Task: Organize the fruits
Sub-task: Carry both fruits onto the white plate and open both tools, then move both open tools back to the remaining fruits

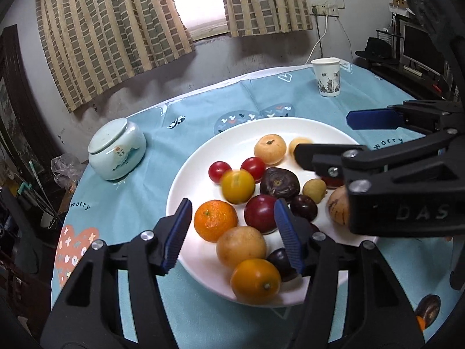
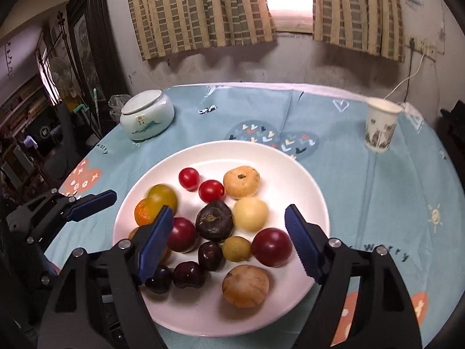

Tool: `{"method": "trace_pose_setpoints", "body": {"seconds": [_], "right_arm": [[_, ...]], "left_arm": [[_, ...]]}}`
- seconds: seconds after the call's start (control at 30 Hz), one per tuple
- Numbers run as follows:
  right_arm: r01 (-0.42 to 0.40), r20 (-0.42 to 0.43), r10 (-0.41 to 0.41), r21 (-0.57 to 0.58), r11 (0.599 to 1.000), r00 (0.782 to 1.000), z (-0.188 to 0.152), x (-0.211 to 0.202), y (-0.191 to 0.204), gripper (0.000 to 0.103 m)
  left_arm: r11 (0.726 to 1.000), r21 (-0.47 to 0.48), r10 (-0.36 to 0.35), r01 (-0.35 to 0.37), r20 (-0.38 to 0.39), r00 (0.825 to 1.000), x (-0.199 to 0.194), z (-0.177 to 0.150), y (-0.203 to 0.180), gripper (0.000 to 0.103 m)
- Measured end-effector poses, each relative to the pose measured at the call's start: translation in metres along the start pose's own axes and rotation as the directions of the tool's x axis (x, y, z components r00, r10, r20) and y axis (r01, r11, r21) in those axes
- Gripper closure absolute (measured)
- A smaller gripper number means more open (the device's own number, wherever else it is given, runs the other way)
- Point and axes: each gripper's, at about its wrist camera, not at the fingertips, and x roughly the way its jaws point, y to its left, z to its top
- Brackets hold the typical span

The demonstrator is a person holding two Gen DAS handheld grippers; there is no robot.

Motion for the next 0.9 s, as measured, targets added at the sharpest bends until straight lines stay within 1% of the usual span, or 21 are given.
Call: {"method": "trace_pose_setpoints", "body": {"seconds": [0.13, 0.17, 0.2, 0.23, 0.3, 0.33, 0.43, 0.53, 0.63, 0.7, 0.77, 0.83, 0.9], "right_arm": [[0.004, 0.038, -0.004, -0.008, 1.0, 0.999, -0.002, -0.029, 0.001, 0.024], [0.004, 0.047, -0.004, -0.002, 1.0, 0.999, -0.005, -0.041, 0.0, 0.024], [0.004, 0.058, -0.004, -0.003, 1.0, 0.998, -0.009, -0.052, 0.0, 0.024], [0.002, 0.069, -0.002, -0.011, 1.0, 0.998, -0.013, -0.064, 0.0, 0.024], [0.012, 0.096, -0.008, -0.033, 0.999, 0.995, -0.028, -0.095, 0.0, 0.024], [0.004, 0.097, 0.001, -0.046, 0.999, 0.995, -0.04, -0.113, 0.001, 0.024], [0.025, 0.094, -0.016, -0.097, 0.995, 0.995, -0.074, -0.145, 0.004, 0.024], [0.045, 0.043, -0.039, -0.17, 0.984, 0.998, -0.123, -0.165, 0.008, 0.024], [0.066, -0.046, -0.079, -0.245, 0.967, 0.996, -0.167, -0.161, 0.011, 0.024], [0.066, -0.101, -0.098, -0.284, 0.957, 0.99, -0.187, -0.151, 0.013, 0.025], [0.06, -0.139, -0.107, -0.306, 0.95, 0.985, -0.199, -0.139, 0.016, 0.026], [0.053, -0.156, -0.108, -0.325, 0.944, 0.982, -0.201, -0.127, 0.018, 0.027], [0.039, -0.176, -0.108, -0.355, 0.934, 0.979, -0.205, -0.115, 0.022, 0.031]], "left_arm": [[1.0, -0.003, 0.003, -0.003, 0.018, 1.0, -0.02, -0.005, 0.003, 0.043], [1.0, -0.004, 0.002, -0.002, 0.027, 1.0, -0.027, -0.007, 0.005, 0.041], [1.0, -0.004, 0.002, -0.002, 0.04, 0.999, -0.038, -0.012, 0.007, 0.035], [1.0, -0.01, 0.003, -0.002, 0.048, 0.999, -0.045, -0.015, 0.01, 0.034], [0.999, -0.031, -0.02, 0.022, 0.056, 0.998, -0.064, -0.027, 0.016, 0.032], [0.998, -0.041, -0.036, 0.038, 0.055, 0.998, -0.073, -0.035, 0.019, 0.032], [0.996, -0.044, -0.074, 0.076, 0.045, 0.996, -0.097, -0.061, 0.021, 0.031], [0.995, -0.019, -0.1, 0.1, 0.026, 0.995, -0.112, -0.089, 0.017, 0.028], [0.991, -0.014, -0.133, 0.133, -0.015, 0.991, -0.116, -0.113, 0.012, 0.026], [0.99, -0.018, -0.141, 0.14, -0.039, 0.989, -0.114, -0.124, 0.009, 0.026], [0.989, -0.017, -0.147, 0.147, -0.058, 0.987, -0.11, -0.13, 0.006, 0.026], [0.988, -0.021, -0.155, 0.154, -0.074, 0.985, -0.107, -0.135, 0.005, 0.026], [0.986, -0.02, -0.165, 0.164, -0.087, 0.982, -0.103, -0.138, 0.004, 0.026]]}}
